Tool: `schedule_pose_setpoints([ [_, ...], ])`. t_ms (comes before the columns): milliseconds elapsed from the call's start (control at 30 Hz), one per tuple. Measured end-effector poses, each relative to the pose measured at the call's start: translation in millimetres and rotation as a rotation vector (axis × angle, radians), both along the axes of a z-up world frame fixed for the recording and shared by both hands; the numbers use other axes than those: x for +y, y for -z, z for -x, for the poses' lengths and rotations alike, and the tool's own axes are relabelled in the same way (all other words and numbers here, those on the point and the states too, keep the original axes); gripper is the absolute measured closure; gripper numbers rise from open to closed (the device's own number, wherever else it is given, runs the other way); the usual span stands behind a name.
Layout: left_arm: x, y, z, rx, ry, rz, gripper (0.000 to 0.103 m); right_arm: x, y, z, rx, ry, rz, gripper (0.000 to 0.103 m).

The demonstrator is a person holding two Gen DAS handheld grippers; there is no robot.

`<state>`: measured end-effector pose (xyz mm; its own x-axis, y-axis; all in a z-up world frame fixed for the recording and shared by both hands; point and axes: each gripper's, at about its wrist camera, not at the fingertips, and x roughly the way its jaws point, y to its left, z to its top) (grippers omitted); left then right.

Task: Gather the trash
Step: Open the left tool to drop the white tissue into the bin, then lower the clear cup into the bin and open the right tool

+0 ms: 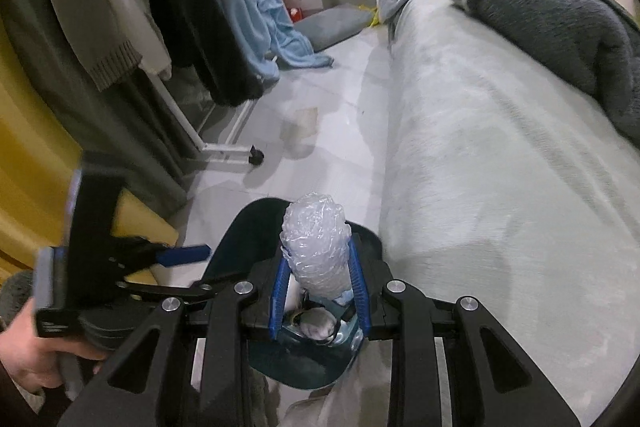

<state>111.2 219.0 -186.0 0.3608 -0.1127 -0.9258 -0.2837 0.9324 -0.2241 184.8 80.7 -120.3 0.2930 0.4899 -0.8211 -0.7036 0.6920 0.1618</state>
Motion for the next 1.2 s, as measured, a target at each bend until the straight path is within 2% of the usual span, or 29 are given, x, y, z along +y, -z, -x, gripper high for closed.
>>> schedule_pose_setpoints([
  [233, 17, -20, 13, -0.062, -0.010, -0.035, 0.038, 24, 33, -1, 0.031, -0.025, 0.063, 0.075],
  [367, 25, -40, 19, -0.134, -0.010, -0.063, 0.032, 36, 57, 0, 0.054, -0.040, 0.104, 0.074],
  [733, 22, -110, 40, -0.423, 0.010, -0.149, 0.014, 58, 91, 3, 0.093, -0.061, 0.179, 0.074],
  [933, 15, -137, 49, -0.523, 0.022, -0.209, 0.012, 61, 104, 3, 0.106, -0.063, 0.207, 0.074],
  [1200, 6, -156, 57, -0.609, 0.025, -0.233, 0.009, 65, 110, 8, 0.115, -0.072, 0.233, 0.071],
])
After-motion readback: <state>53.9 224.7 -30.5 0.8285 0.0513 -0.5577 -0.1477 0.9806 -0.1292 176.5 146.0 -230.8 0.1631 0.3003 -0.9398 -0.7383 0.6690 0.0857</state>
